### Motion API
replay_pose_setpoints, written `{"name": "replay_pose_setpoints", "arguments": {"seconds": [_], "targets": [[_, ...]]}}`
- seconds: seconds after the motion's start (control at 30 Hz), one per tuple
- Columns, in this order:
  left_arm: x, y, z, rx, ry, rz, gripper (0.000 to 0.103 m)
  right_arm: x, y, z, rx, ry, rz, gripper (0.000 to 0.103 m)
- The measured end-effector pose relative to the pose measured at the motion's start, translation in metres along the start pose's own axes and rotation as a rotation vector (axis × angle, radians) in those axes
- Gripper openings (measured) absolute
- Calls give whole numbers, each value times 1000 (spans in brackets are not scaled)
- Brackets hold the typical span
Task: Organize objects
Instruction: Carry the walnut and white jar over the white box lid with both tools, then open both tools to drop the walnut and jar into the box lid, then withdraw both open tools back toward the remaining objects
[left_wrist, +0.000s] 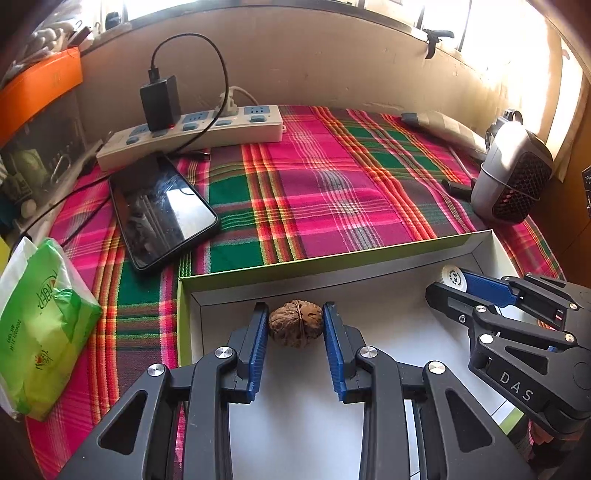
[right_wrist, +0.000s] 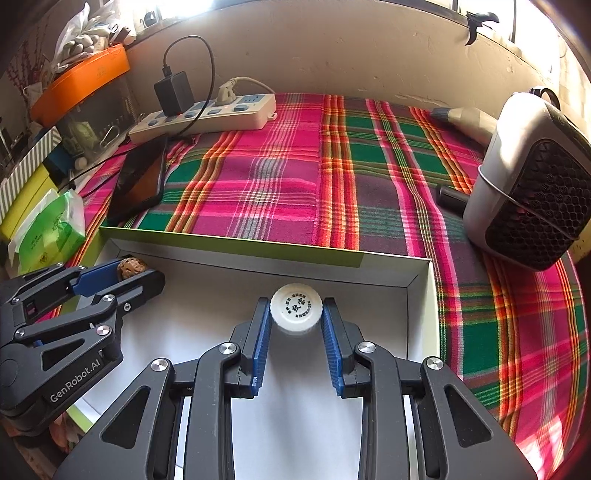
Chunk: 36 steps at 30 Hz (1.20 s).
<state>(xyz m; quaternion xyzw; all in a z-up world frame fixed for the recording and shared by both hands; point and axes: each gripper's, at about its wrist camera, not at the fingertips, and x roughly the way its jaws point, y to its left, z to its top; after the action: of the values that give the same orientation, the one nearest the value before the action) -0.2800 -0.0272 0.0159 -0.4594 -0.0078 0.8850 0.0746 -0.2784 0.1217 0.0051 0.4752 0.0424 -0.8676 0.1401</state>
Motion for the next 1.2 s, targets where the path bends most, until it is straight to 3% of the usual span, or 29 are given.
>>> {"name": "replay_pose_setpoints", "arguments": {"seconds": [0.2,0.43,0.67,1.2], "targets": [[0,0,0,-7,-1,-3,27,1,-1,0,9,-7,-5,29],[-2,1,-1,-18,-1,-4,30,-3,2,-2,0,-30,2,53],[-8,2,-4,-33,-10,-9,36,-6,0,-4,18,-36,3,54],[-44,3,-22,-46,-64,-2,37,-34,2,-23,27,-72,12,55]]}}
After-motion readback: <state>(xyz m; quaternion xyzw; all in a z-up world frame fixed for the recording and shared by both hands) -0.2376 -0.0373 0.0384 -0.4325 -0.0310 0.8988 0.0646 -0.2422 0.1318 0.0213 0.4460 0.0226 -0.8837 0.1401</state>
